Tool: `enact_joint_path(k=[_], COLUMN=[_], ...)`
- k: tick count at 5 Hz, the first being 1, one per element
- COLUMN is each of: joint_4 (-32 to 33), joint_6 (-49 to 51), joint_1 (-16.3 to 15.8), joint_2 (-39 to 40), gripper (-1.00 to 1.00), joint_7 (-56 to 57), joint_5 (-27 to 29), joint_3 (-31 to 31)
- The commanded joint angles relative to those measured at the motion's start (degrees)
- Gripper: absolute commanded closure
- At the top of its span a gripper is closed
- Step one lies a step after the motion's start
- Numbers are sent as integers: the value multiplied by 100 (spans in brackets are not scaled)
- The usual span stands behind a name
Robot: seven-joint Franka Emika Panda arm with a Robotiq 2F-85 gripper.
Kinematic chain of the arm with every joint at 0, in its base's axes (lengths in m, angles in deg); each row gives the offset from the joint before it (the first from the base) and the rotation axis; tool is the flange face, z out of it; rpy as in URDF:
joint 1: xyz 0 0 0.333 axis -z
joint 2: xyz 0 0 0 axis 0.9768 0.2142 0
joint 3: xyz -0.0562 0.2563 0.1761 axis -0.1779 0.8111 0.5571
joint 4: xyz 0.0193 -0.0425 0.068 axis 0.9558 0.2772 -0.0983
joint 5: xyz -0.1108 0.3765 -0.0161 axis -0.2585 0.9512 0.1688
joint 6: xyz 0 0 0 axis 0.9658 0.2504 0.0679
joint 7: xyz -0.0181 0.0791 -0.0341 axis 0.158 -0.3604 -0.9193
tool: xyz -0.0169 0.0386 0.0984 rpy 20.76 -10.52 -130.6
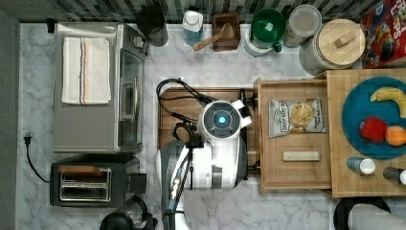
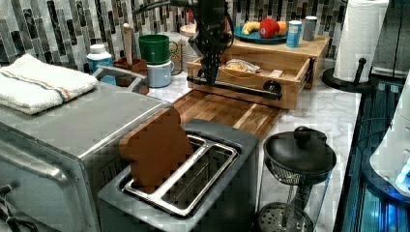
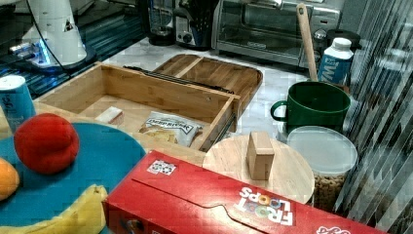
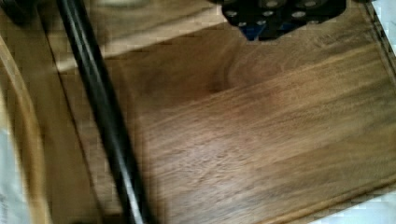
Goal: Close the drawer.
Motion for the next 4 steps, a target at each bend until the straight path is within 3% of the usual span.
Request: enact_joint_path(k=[1,2,4], joint_4=[293,291,-36], joint_6=[-751,-773,-436], joint_1=[15,59,586], joint_2=[582,541,505], gripper=[100,100,100], joint_7=[812,749,1824], joint_5=[-896,-1270,-1328], joint_3=[-73,-203,-324])
